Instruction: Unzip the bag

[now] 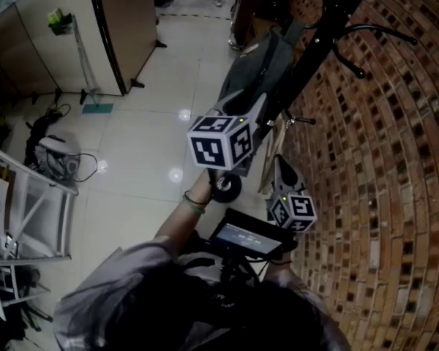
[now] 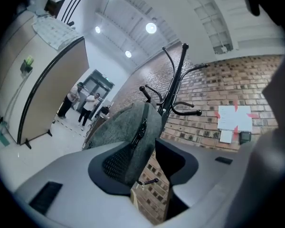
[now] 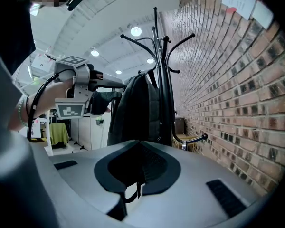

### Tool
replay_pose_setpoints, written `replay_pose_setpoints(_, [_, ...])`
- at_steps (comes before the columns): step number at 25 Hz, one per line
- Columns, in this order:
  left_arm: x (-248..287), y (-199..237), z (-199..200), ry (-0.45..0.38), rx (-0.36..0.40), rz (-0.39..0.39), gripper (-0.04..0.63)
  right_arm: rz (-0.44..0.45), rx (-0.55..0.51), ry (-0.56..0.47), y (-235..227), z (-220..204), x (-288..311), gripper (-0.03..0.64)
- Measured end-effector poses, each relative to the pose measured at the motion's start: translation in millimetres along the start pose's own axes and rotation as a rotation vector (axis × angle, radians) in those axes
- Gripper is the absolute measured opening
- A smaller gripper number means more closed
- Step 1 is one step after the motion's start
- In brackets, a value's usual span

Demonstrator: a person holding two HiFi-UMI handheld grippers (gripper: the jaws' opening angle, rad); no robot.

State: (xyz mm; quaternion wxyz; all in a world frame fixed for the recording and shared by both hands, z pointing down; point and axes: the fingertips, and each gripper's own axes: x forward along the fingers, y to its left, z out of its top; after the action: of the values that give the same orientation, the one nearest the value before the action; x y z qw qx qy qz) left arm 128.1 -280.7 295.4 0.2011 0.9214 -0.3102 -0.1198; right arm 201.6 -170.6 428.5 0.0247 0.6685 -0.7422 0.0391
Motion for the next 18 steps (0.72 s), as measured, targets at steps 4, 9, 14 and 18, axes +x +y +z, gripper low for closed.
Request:
replay_pose_setpoints(4, [4.8, -4.4, 1.8, -0.02, 0.032, 0.025, 0.153, 0.036, -0.012, 0.005, -7.5, 3.8, 3.8, -0.002])
replay_pose_setpoints(9, [1.3, -6.9, 2.3, -0.108, 0.07, -0.033, 0.153, 0.064, -0.016, 0.002, -18.0, 6.9, 9.6, -0.002])
replay_pose_setpoints(14, [-1.7, -6.8, 6.3, -0.14, 0.174, -0.025, 0.123, 0.119, -0.016, 0.014, -11.4, 4.1, 19.4, -0.002])
replay_pose_setpoints(18, [1.9, -3.2, 14.0, -0.14, 0.209, 0.01, 0.069, 0.151, -0.021, 0.015, -6.0, 3.1, 23.8, -0.002])
